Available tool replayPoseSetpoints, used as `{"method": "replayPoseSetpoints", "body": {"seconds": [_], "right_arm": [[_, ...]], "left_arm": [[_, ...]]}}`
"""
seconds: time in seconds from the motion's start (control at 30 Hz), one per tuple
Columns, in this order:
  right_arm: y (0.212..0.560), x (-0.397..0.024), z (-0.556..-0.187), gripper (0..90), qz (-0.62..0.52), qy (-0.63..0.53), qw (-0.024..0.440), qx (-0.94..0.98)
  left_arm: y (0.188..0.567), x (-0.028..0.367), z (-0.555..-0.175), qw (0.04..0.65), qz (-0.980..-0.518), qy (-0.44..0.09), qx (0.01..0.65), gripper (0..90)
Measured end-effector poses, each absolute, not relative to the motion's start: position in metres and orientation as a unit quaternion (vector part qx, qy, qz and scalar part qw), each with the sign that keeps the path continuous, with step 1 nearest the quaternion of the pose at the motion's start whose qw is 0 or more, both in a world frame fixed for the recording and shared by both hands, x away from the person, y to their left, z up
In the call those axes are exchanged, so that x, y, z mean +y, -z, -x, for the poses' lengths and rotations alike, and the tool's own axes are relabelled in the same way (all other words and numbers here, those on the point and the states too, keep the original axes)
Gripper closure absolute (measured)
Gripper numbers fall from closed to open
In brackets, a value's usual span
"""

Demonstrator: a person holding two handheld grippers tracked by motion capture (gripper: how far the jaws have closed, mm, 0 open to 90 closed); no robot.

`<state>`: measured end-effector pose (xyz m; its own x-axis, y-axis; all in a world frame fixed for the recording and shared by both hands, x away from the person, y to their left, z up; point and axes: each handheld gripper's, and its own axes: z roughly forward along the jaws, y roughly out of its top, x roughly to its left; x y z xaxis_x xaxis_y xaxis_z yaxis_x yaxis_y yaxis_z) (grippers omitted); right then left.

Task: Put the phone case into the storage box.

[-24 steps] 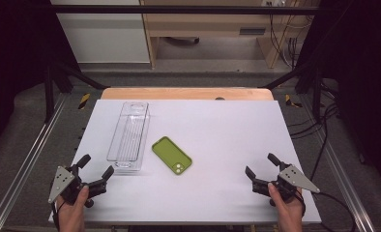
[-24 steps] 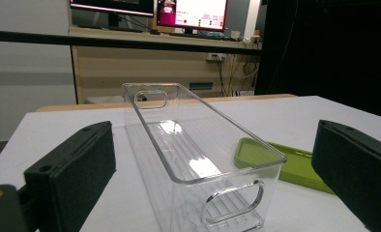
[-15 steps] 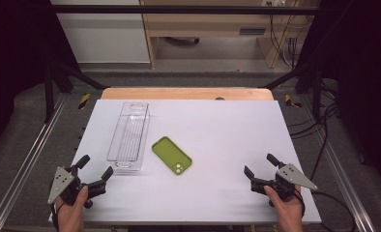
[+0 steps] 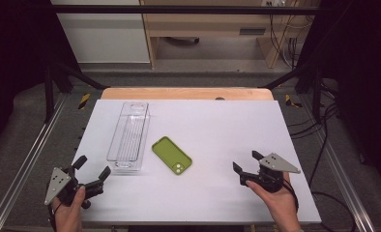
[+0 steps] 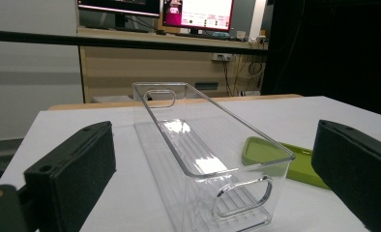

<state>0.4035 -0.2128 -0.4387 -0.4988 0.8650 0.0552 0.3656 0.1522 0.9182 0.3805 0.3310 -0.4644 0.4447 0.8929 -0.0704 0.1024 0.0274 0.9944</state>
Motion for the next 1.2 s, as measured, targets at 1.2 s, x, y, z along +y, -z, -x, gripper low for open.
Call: {"method": "replayPoseSetpoints", "body": {"seconds": [1.2], "right_arm": [[0.423, -0.121, -0.452, 18.8, -0.39, -0.395, 0.172, 0.814]], "left_arm": [[0.465, 0.332, -0.381, 0.585, -0.616, -0.338, 0.406, 1.3]]}}
